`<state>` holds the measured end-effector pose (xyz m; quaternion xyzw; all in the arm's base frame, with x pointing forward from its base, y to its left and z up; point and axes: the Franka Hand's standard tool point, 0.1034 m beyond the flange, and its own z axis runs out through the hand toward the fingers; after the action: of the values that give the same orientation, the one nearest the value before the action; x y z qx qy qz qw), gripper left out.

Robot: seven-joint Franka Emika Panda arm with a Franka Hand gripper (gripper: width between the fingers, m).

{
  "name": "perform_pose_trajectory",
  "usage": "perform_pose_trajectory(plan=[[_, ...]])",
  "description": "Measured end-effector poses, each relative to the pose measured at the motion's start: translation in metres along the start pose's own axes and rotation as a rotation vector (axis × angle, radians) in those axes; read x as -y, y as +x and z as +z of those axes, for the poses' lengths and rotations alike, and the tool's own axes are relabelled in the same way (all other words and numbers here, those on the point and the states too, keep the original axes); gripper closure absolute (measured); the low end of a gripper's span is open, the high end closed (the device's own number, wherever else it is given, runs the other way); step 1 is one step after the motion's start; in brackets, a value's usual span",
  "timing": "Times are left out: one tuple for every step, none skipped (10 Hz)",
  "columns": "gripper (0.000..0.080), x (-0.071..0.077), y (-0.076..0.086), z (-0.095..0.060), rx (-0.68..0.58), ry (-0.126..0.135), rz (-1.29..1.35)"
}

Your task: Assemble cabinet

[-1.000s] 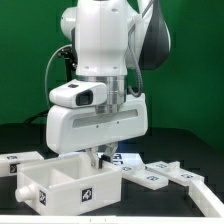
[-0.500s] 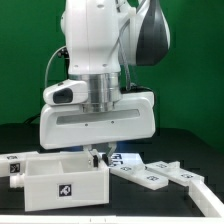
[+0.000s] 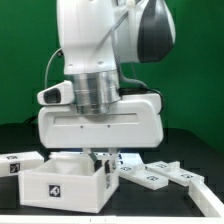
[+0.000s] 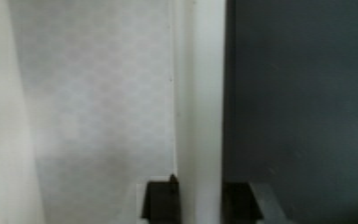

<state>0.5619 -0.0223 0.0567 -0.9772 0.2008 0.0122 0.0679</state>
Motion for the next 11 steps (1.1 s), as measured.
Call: perform_pose_trajectory(plan=[[0.0711,0.003,0.001,-0.003,-0.006,0.013,0.046],[0.0711,0.003,0.000,-0.001,0.000,0.019,0.119],[0.0711,0.004,-0.001,0.000,0.001,0.019,0.174],[0.0711,0.005,-0.001,0.000,0.002,0.019,0.208],[0.0711,0.007,0.003,0.001,0.006,0.032,0.314],[0.0711,0.011,0.018,0.001,-0.002,0.053,0.420],[0.0711,0.016,0.035,0.000,-0.013,0.079,0.535],[0.0711,0.022,0.043,-0.001,-0.016,0.094,0.623],[0.0711,0.023,0.042,0.000,-0.014,0.098,0.659],[0.0711,0.025,0.042,0.000,-0.007,0.106,0.734],[0.0711,0.027,0.041,0.000,0.001,0.113,0.801]])
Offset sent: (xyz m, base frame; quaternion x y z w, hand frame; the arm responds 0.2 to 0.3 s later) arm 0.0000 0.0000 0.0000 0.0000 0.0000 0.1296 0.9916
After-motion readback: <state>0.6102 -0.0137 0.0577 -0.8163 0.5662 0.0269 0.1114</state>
